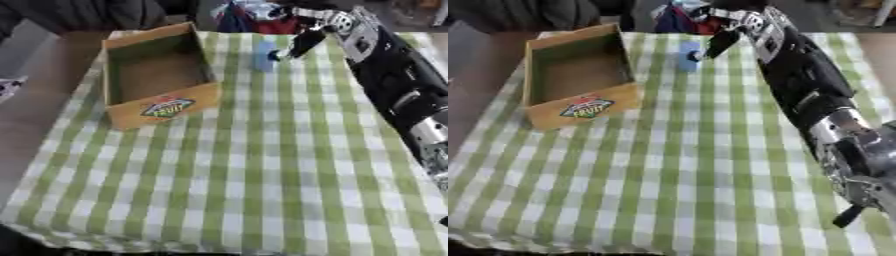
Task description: Pick up objects on the table and place them in the box.
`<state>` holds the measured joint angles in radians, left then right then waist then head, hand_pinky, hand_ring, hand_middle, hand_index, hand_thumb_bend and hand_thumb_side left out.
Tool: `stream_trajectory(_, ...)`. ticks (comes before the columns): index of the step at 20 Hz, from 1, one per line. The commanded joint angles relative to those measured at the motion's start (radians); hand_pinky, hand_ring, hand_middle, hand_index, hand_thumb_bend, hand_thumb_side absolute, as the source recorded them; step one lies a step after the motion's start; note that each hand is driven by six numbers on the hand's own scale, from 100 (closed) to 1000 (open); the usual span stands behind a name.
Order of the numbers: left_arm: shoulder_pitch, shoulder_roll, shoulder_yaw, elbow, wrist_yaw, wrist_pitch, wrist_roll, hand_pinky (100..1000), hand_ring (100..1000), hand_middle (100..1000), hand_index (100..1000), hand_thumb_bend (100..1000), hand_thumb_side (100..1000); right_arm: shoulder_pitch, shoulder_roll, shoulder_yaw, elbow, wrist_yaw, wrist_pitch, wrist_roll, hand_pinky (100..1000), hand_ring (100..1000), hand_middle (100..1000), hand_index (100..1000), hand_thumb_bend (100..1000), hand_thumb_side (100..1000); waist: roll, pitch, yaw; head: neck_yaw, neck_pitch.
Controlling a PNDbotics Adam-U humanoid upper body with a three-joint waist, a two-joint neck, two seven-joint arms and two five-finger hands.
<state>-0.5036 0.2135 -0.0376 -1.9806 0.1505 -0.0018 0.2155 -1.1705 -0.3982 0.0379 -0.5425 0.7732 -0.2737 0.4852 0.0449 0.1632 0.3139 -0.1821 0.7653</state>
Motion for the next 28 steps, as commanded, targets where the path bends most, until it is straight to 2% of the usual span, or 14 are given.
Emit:
stream_trajectory(1,-0.019,0.005,0.005,-0.019,0.009,-0.004,-0.001,649,594,623,817,202,643,-0.025,0.001,0.002,-0.006,0.021,0.004,0.002,798,967,1000,1000,446,290,0.005,-0.012,0.006,-0.006,0.005)
stream_trajectory(9,-0.021,0.005,0.004,-0.019,0.01,-0.003,-0.002,649,592,621,817,204,644,-0.017,0.011,-0.002,0.006,0.047,0.008,-0.019,794,964,1000,1000,448,301,0.011,-0.005,0.017,-0.007,0.005)
stream_trajectory(28,-0.023,0.008,0.005,-0.019,0.013,-0.001,-0.003,649,589,618,818,210,644,-0.002,-0.007,-0.012,0.022,0.095,0.056,-0.181,771,930,948,1000,449,308,0.02,0.01,0.026,-0.012,0.005)
